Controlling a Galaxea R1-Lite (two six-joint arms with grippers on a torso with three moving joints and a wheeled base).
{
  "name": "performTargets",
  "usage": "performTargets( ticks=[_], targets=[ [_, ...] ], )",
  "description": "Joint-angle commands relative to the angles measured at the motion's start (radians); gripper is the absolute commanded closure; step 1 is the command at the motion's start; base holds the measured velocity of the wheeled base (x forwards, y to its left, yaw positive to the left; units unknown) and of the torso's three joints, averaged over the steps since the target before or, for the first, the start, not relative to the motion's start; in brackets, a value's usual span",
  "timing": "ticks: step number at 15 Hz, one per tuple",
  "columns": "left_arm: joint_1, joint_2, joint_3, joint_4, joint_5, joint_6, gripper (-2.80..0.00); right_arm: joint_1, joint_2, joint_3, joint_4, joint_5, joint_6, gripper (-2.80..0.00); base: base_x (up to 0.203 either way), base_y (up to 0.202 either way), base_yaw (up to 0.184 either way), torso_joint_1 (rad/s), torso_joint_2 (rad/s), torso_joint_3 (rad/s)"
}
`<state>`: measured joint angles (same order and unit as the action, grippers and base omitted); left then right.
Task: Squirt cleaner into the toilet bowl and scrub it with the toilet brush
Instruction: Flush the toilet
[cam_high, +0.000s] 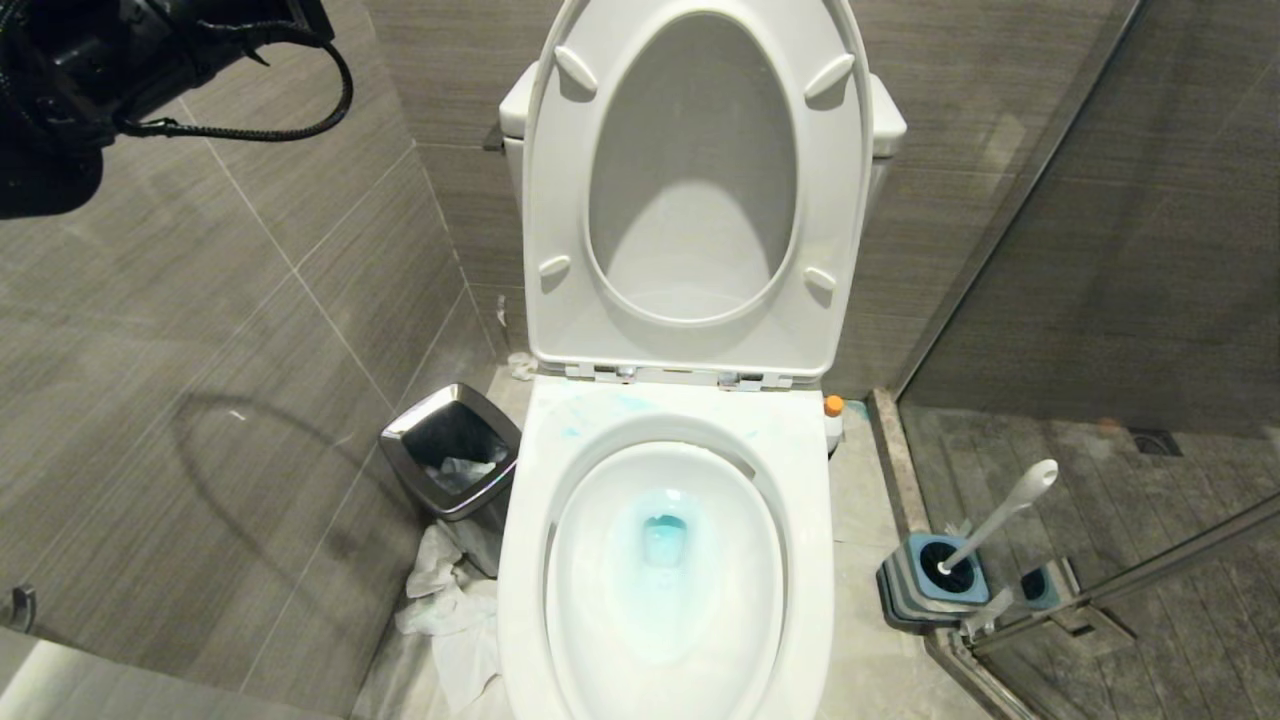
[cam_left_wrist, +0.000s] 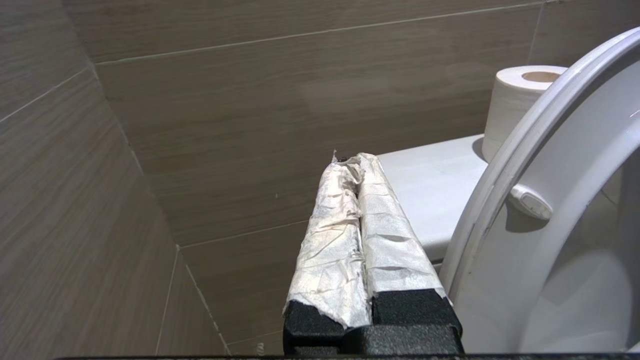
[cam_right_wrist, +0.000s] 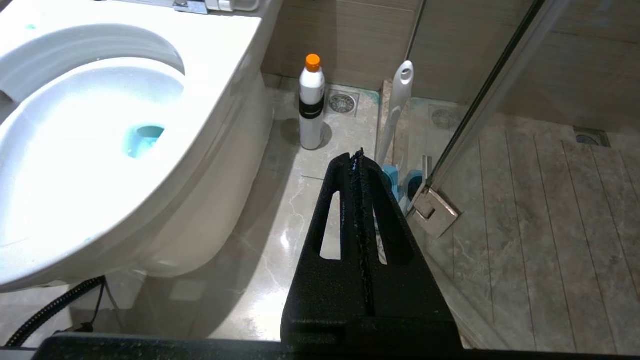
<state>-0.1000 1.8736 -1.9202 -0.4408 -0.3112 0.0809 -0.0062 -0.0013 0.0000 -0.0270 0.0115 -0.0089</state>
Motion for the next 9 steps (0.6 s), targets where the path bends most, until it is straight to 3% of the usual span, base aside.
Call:
performTargets(
  ticks=[1, 4, 9],
  targets=[
    [-0.003, -0.002, 0.001, -0.004, 0.011, -0.004, 0.0, 0.0, 0.0, 0.011, -0.001, 0.001, 0.0, 0.0, 0.0, 0.0, 0.0, 0.0, 0.0, 0.0],
    [-0.019, 0.002, -0.002, -0.043, 0.084, -0.035, 0.0, 0.0, 0.0, 0.011, -0.001, 0.001, 0.0, 0.0, 0.0, 0.0, 0.0, 0.0, 0.0, 0.0],
    [-0.037, 0.008, 0.0, -0.083, 0.128, -0.065, 0.0, 0.0, 0.0, 0.012, -0.001, 0.001, 0.0, 0.0, 0.0, 0.0, 0.0, 0.0, 0.0, 0.0]
  ],
)
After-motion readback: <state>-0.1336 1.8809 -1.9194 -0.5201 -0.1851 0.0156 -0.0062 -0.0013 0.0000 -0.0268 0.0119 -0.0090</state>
